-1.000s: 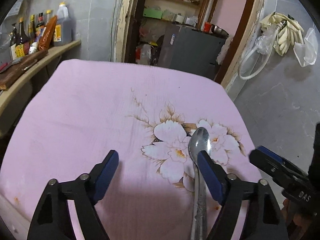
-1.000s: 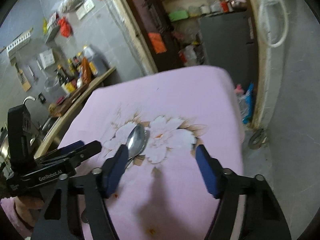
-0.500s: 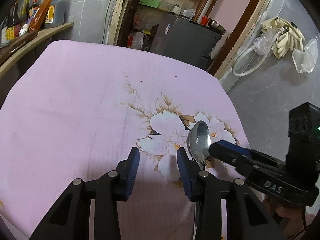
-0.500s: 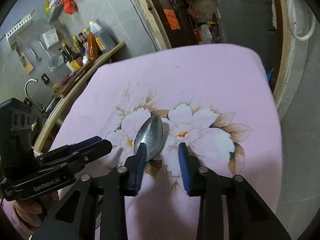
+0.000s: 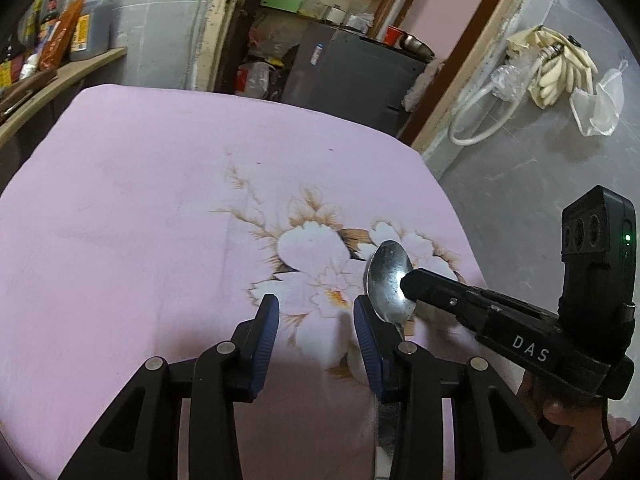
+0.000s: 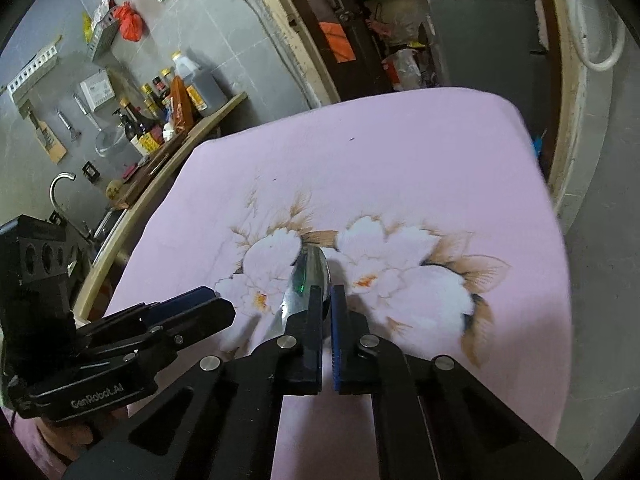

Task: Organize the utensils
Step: 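Grasp the silver knife with the left tool while the right tool grasps the silver spoon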

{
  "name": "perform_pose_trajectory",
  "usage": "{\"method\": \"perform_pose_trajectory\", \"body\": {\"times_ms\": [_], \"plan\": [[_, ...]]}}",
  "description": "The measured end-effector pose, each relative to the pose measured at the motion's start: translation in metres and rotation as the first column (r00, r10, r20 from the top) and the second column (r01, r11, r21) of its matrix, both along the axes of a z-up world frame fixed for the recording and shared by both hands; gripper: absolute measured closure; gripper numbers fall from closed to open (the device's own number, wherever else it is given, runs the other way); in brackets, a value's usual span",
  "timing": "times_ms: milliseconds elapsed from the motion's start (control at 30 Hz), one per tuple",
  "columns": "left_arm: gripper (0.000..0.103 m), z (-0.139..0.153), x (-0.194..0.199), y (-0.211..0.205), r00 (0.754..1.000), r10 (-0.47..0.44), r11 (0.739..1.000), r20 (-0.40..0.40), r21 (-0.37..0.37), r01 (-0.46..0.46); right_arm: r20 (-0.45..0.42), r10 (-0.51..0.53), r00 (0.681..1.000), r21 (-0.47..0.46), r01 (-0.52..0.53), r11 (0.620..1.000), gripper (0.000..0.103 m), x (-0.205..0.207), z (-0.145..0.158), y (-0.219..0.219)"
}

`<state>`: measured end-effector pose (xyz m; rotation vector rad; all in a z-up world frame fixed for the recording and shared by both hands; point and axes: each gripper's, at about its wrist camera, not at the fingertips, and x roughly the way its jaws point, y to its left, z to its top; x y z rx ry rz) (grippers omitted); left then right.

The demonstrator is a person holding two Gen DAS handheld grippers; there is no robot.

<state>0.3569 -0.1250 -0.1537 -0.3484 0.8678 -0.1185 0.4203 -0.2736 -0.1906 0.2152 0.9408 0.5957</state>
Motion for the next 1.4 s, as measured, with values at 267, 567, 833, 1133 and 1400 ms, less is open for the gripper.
{"method": "perform_pose_trajectory", "body": {"times_ms": [267,567,833,1133,1400], "plan": [[0.066,-0.003,0.017,-0.022,0.995,-0.099,0.995,-0.018,-0.008,0.098,-0.012,-0.055,0.998,-0.021,0.054,0.998,0.099,-0.007,0.0,-0.038],[0.077,0.003,0.019,-0.052,0.977,-0.188,0.971,-0.096,0.128,0.199,-0.025,-0.053,0.998,-0.013,0.053,0.999,0.099,-0.013,-0.003,-0.054],[0.085,0.01,0.018,-0.063,0.961,-0.223,0.946,-0.163,0.2,0.254,-0.052,-0.041,0.998,0.002,0.041,0.999,0.098,-0.015,-0.007,-0.057],[0.089,0.007,0.012,-0.052,0.967,-0.189,0.975,-0.169,0.086,0.206,-0.096,0.006,0.995,0.017,-0.004,1.0,0.087,-0.004,-0.012,-0.05],[0.089,0.006,-0.013,-0.065,0.971,-0.188,0.971,-0.148,0.118,0.206,-0.092,0.002,0.996,-0.02,-0.004,1.0,0.098,-0.008,-0.006,-0.043]]}}
